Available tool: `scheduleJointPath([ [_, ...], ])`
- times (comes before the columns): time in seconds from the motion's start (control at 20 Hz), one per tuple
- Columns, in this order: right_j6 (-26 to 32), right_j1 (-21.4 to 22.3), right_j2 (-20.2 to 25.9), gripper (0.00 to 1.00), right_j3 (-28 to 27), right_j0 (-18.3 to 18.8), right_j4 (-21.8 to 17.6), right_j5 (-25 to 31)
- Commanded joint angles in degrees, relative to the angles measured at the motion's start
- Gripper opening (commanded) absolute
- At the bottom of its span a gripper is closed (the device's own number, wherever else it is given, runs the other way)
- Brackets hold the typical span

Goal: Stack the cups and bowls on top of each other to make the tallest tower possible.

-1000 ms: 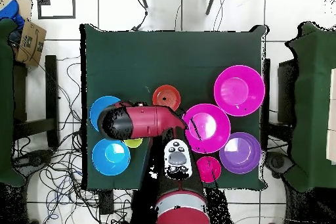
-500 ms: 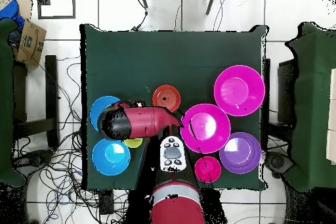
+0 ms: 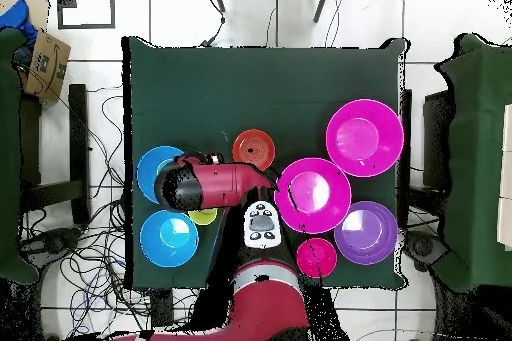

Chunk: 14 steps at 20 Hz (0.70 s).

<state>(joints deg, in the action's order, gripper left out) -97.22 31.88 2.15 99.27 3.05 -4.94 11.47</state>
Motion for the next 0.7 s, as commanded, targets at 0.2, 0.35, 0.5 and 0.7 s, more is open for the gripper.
scheduleJointPath([
  [0.2,-7.16,-6.50,0.26,1.00,-4.60,-2.24,-1.02,-3.24],
  [0.35,-6.92,-6.29,0.22,1.00,-4.81,-2.28,-0.84,-2.67],
  [0.5,-6.58,-6.06,1.10,1.00,-4.67,-1.74,-0.47,-1.47],
  [0.7,-6.29,-5.29,3.33,1.00,-3.99,-0.49,0.66,1.11],
])
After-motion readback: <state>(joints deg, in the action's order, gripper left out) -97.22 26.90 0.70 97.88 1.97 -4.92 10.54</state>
